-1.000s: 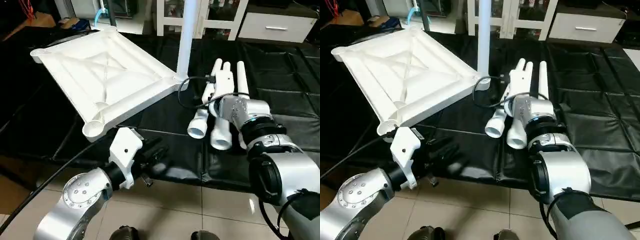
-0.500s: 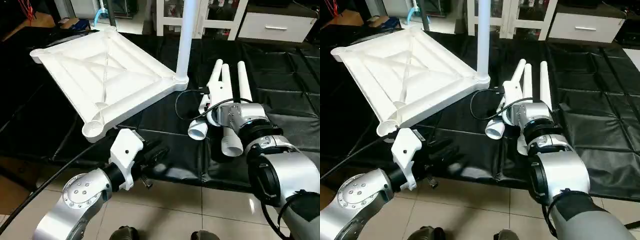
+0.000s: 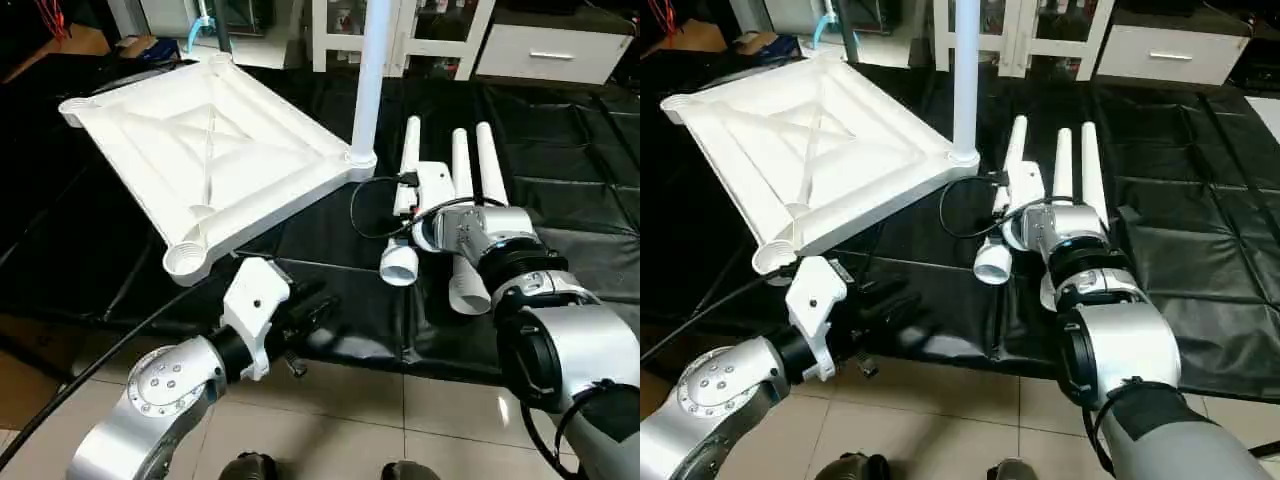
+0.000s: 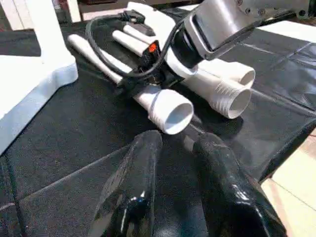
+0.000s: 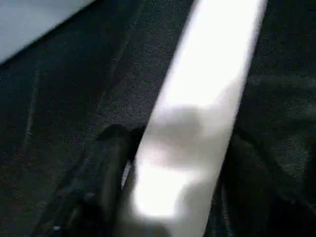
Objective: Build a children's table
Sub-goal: Pick table leg
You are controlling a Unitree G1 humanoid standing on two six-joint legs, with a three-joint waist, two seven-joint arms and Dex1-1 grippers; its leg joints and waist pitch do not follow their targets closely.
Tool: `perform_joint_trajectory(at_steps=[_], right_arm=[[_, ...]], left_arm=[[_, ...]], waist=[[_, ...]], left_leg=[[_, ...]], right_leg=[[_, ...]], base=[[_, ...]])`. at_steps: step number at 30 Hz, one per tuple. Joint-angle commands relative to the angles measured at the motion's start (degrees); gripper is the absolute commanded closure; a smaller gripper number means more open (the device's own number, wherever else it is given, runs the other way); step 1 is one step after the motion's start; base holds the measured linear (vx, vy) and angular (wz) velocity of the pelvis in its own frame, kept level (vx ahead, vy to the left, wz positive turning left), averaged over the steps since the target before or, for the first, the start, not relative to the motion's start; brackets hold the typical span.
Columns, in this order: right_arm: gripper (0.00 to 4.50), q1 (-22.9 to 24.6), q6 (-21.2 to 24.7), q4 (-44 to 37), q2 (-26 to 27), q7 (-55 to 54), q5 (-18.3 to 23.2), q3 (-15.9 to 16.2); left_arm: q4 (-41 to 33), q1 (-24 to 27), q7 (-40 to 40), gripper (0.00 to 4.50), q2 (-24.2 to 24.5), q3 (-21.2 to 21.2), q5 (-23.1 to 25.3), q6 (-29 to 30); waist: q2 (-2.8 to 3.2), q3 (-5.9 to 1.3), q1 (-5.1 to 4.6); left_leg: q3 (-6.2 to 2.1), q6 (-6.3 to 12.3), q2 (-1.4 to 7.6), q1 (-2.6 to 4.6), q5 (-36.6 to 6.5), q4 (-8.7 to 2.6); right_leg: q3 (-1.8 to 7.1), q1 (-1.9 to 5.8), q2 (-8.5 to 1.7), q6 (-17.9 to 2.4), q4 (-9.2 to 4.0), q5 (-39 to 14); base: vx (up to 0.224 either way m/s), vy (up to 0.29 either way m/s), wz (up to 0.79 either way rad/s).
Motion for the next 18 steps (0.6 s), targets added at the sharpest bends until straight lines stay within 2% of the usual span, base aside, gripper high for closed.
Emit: perform_joint_trajectory(at_steps=[1,9,11,12,14,15,17,18], right_arm=[[1.97,0.26,1.19,1.55,0.01,-0.58,0.82,-1.04],[2.41,0.26,0.34,1.74,-0.45,-1.72,1.78,-3.15],[2.49,0.22,-0.08,1.66,-0.67,-2.62,2.98,-4.68],[2.57,0.34,-0.74,1.45,-0.73,-3.16,3.79,-5.71],[2.59,0.85,-1.88,0.71,-0.60,-3.56,5.34,-7.69],[2.60,1.10,-2.45,0.34,-0.53,-3.59,5.85,-8.34],[2.62,1.37,-2.13,-0.17,-0.69,-3.44,6.69,-9.27],[2.63,1.42,-1.78,-0.29,-0.78,-3.34,6.96,-9.42]], left_arm=[[-0.96,-0.15,-0.05,3.11,0.56,-0.42,0.45,0.03],[-0.33,-0.76,0.10,3.11,0.43,-0.61,0.68,-0.22],[-0.11,-0.84,0.27,3.11,0.39,-0.55,0.93,-0.53],[0.01,-0.80,0.33,3.11,0.37,-0.47,1.02,-0.72],[0.37,-0.62,0.25,3.11,0.62,-0.28,1.30,-1.06],[0.50,-0.59,0.22,3.11,0.73,-0.24,1.42,-1.12],[0.86,-0.90,0.18,3.11,0.97,-0.24,1.73,-1.16],[0.98,-1.03,0.16,3.11,1.04,-0.19,1.79,-1.19]], waist=[[-0.34,-3.81,-0.19],[-0.33,-3.92,-0.15],[-0.34,-3.90,-0.17],[-0.22,-3.95,-0.16],[0.53,-4.05,-0.07],[0.18,-4.07,-0.10],[0.63,-4.12,0.00],[0.42,-4.19,-0.04]], left_leg=[[-0.34,-2.28,1.13,2.27,-15.01,-5.22],[-0.14,-1.83,1.09,2.33,-13.53,-5.15],[-0.14,-1.89,1.12,2.35,-13.88,-5.18],[-0.13,-2.05,1.11,2.41,-14.05,-5.16],[-0.22,-2.32,1.06,2.46,-14.37,-5.13],[-0.16,-2.27,1.07,2.40,-14.34,-5.13],[-0.22,-2.20,1.02,2.43,-14.00,-5.08],[-0.18,-1.97,1.02,2.45,-13.65,-5.04]], right_leg=[[0.33,1.25,-0.09,-11.64,-3.90,-8.60],[0.29,1.33,-0.04,-12.28,-3.89,-7.52],[0.31,1.34,-0.09,-12.23,-3.94,-7.91],[0.29,1.32,-0.07,-12.18,-3.96,-8.01],[0.18,1.36,-0.07,-12.24,-3.82,-7.45],[0.18,1.38,-0.07,-12.37,-3.88,-6.93],[0.09,1.46,-0.02,-12.72,-3.73,-6.01],[0.05,1.52,0.05,-13.03,-3.71,-5.23]], base=[[0.000,0.000,0.00],[0.000,0.000,0.00],[0.000,0.000,0.00],[0.000,0.000,0.00],[0.000,0.000,0.00],[0.000,0.000,0.00],[0.000,0.000,0.00],[0.000,0.000,0.00]])
